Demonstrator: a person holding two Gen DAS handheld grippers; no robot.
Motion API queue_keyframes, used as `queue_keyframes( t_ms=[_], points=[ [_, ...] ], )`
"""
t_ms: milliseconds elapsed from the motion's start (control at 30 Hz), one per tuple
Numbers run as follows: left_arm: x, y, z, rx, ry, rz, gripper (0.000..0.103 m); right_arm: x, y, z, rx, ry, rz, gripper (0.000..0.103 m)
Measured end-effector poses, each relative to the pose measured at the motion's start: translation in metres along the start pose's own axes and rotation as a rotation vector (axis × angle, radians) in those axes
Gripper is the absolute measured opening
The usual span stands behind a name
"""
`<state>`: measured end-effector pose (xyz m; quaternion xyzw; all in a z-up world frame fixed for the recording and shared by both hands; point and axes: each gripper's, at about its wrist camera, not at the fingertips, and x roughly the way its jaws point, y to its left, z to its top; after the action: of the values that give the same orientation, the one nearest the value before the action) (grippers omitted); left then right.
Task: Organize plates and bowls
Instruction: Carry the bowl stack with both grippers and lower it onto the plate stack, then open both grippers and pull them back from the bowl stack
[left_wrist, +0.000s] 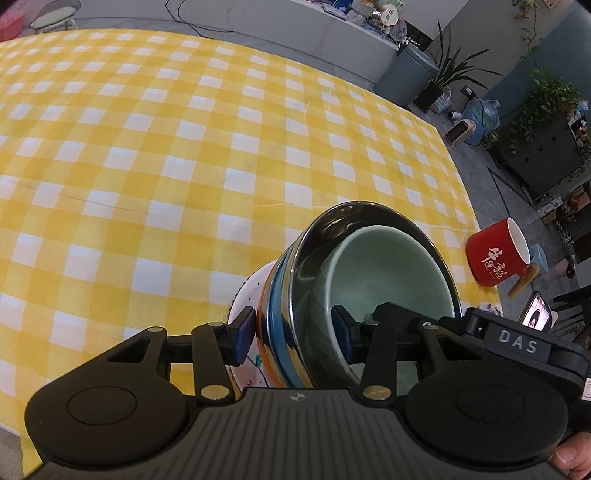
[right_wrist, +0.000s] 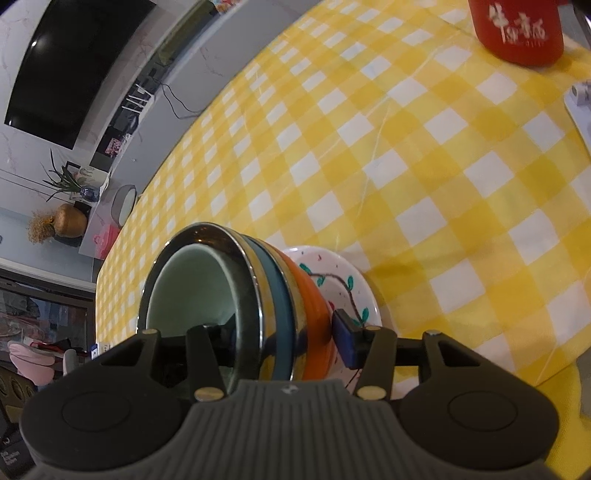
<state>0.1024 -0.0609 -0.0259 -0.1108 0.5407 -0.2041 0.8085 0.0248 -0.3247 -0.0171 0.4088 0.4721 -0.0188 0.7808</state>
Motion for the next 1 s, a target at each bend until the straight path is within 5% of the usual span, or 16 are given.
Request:
queue_keyframes(
  t_ms=[233,833,1000],
  points=[
    [-0.01,-0.006,0.0,0.035,-0.059,0.0,0.064,-0.011,0.003,0.0,-0.045,-0.068,-0.019,0.064],
    [-0.113,-0.037,-0.054,0.368,-0.508,0.193,0.064,-0.072,0.061,-0.065,-0.524,-0.422,-0.11,0.069],
    [-0.129,-0.033,-0.079,0.421,-0.567,0.239,0.064,-0.087,0.069,-0.09,-0.619,-0.47,-0.112,0.069]
  ],
)
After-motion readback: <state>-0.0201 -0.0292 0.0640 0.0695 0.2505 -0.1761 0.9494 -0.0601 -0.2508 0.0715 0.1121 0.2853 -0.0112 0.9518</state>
